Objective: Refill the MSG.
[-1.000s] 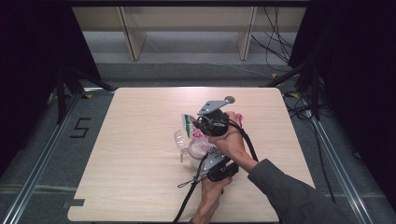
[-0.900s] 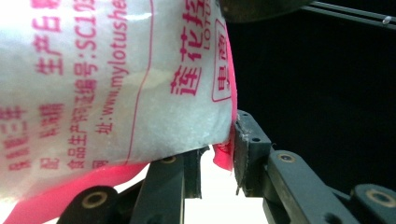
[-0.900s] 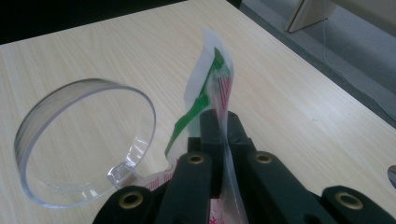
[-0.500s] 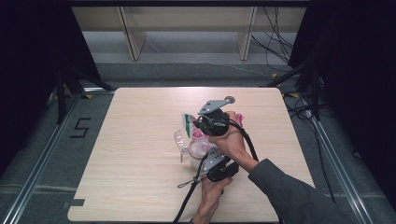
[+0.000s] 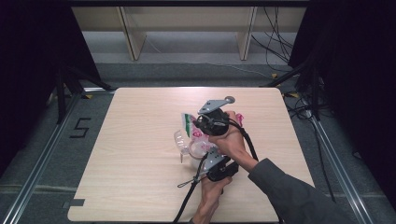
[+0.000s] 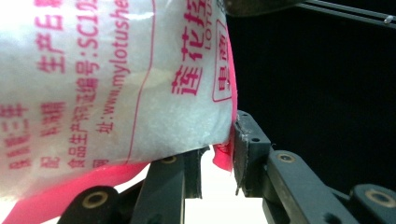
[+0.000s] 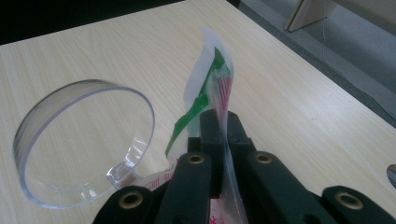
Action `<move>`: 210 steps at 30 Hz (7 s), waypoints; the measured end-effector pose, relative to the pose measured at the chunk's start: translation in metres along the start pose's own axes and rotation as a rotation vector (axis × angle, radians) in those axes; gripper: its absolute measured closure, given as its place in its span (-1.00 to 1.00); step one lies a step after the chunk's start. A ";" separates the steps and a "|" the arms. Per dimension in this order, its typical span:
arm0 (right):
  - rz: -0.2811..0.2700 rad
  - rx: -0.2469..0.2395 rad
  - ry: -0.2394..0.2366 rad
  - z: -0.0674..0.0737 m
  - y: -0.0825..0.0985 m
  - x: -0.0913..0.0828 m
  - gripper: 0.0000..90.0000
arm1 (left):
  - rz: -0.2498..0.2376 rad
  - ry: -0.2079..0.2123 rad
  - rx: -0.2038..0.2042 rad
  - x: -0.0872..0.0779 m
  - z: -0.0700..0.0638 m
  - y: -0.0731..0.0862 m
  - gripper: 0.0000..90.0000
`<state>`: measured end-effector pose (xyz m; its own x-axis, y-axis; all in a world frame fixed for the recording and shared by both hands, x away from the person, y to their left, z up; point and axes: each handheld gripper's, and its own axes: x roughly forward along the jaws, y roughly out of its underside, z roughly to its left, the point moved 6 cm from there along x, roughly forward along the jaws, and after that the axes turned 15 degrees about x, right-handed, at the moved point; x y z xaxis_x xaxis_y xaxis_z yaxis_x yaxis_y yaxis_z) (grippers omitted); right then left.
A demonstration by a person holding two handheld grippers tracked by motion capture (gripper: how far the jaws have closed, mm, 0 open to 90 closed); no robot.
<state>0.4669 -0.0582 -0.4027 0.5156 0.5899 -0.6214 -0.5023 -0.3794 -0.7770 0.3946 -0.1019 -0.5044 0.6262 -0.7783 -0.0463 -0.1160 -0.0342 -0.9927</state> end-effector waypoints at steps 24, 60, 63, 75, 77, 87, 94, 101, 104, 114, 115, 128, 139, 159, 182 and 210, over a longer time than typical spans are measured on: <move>-0.003 -0.015 -0.001 0.000 0.000 0.001 1.00 | -0.035 0.006 -0.041 0.002 -0.003 -0.003 0.65; 0.017 -0.013 -0.010 0.000 0.002 0.002 1.00 | -0.018 0.011 -0.015 0.000 -0.002 -0.003 0.66; 0.011 -0.034 -0.006 -0.001 0.002 0.004 1.00 | -0.018 0.014 -0.018 0.000 -0.003 -0.003 0.66; 0.006 -0.019 0.006 -0.002 0.004 0.004 1.00 | -0.014 0.013 -0.012 0.000 -0.003 -0.002 0.66; 0.009 -0.020 -0.002 -0.001 0.003 0.003 1.00 | -0.016 0.012 -0.014 0.000 -0.002 -0.003 0.66; 0.032 -0.016 0.012 0.001 0.006 0.003 1.00 | -0.040 0.012 -0.039 0.001 -0.005 -0.005 0.66; 0.023 0.000 -0.008 0.000 0.002 0.001 1.00 | -0.021 0.013 -0.010 0.000 -0.003 -0.004 0.67; 0.014 -0.019 -0.016 0.000 0.001 -0.001 1.00 | -0.024 0.011 -0.006 -0.001 -0.003 -0.004 0.67; 0.016 -0.011 -0.004 -0.001 0.002 -0.002 1.00 | -0.044 0.017 -0.032 0.001 -0.007 -0.006 0.67; 0.010 -0.014 -0.008 -0.002 0.000 -0.002 1.00 | -0.019 0.014 -0.006 -0.001 -0.003 -0.003 0.68; 0.013 -0.006 -0.004 -0.001 0.001 -0.002 1.00 | -0.019 0.013 -0.006 -0.001 -0.004 -0.003 0.68; 0.017 -0.005 -0.005 -0.002 0.000 -0.002 1.00 | -0.017 0.015 -0.007 -0.001 -0.004 -0.005 0.68; 0.004 -0.022 0.004 -0.003 -0.001 -0.002 1.00 | -0.025 0.021 -0.005 -0.001 -0.004 -0.006 0.68; 0.021 -0.017 -0.001 0.001 0.000 0.001 1.00 | -0.022 0.019 -0.004 -0.003 -0.002 -0.006 0.68; 0.015 -0.022 0.002 0.000 -0.001 0.001 1.00 | -0.024 0.019 0.005 -0.004 -0.002 -0.007 0.69; 0.011 -0.022 -0.009 0.002 -0.001 -0.001 1.00 | -0.025 0.019 0.001 -0.004 -0.002 -0.006 0.70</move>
<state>0.4658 -0.0571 -0.4013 0.5044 0.5919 -0.6288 -0.4923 -0.4011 -0.7725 0.3915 -0.0997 -0.4980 0.6144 -0.7887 -0.0199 -0.1000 -0.0528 -0.9936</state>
